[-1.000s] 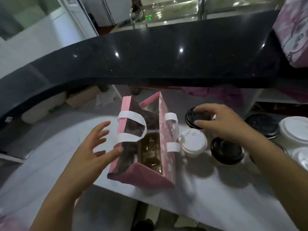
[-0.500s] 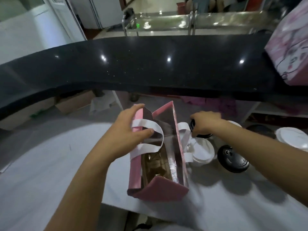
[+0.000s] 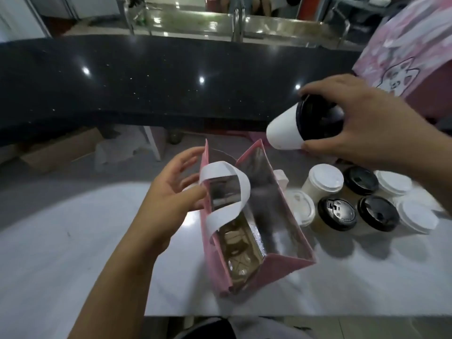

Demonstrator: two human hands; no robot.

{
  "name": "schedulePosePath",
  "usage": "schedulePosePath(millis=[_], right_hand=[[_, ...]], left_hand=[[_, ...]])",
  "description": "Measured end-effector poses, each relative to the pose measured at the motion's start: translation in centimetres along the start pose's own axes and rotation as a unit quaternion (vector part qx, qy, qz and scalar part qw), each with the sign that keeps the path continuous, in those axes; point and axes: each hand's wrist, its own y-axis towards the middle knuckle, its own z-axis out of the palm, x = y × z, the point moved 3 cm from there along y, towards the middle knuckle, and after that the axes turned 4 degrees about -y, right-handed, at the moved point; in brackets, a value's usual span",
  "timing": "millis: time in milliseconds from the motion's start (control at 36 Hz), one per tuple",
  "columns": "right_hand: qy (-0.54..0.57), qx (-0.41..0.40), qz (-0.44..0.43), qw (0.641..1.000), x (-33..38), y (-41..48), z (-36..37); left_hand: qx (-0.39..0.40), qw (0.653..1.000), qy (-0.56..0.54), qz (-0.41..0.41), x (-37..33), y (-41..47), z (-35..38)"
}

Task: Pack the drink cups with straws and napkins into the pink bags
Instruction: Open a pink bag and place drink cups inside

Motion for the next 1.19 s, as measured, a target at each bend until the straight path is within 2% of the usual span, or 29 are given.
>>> schedulePosePath(millis=[56,167,306,472,694,861,1083,1194], right_hand=[[0.019,0.003,-0.026,0.999,1.8,-1.6,-1.6],[0.029,0.073,-0.059,0.995,5.0,-3.5,-1.4],[-0.018,0.132,-0.094,0.987,7.7,-3.6,3.1],[-0.080,0.190,-0.123,0.971,10.1,-2.0,8.6],[-0.100,0.230,-0.126,0.960,11.0,-0.3,15.2],[-0.048,0.262,-0.052,0.962,10.8,0.5,18.1],[0.060,0.211,0.029,0.975,9.7,1.3,18.7],[0.042,0.241,0.038,0.969,9.5,1.1,19.9]], left_hand=[[0.001,0.999,-0.033,-0.001,0.5,-0.1,-0.7],[0.002,0.998,-0.061,-0.021,1.1,-0.3,-1.8],[0.008,0.999,-0.050,-0.008,1.4,-0.5,-3.2],[0.011,0.999,0.037,0.025,1.8,-0.4,-4.7],[0.049,0.998,0.024,0.031,1.9,-0.3,-5.4],[0.078,0.996,0.020,0.030,2.1,-0.2,-5.5],[0.104,0.994,0.033,0.031,2.0,0.6,-4.5],[0.112,0.993,0.037,0.032,2.2,0.5,-4.9]])
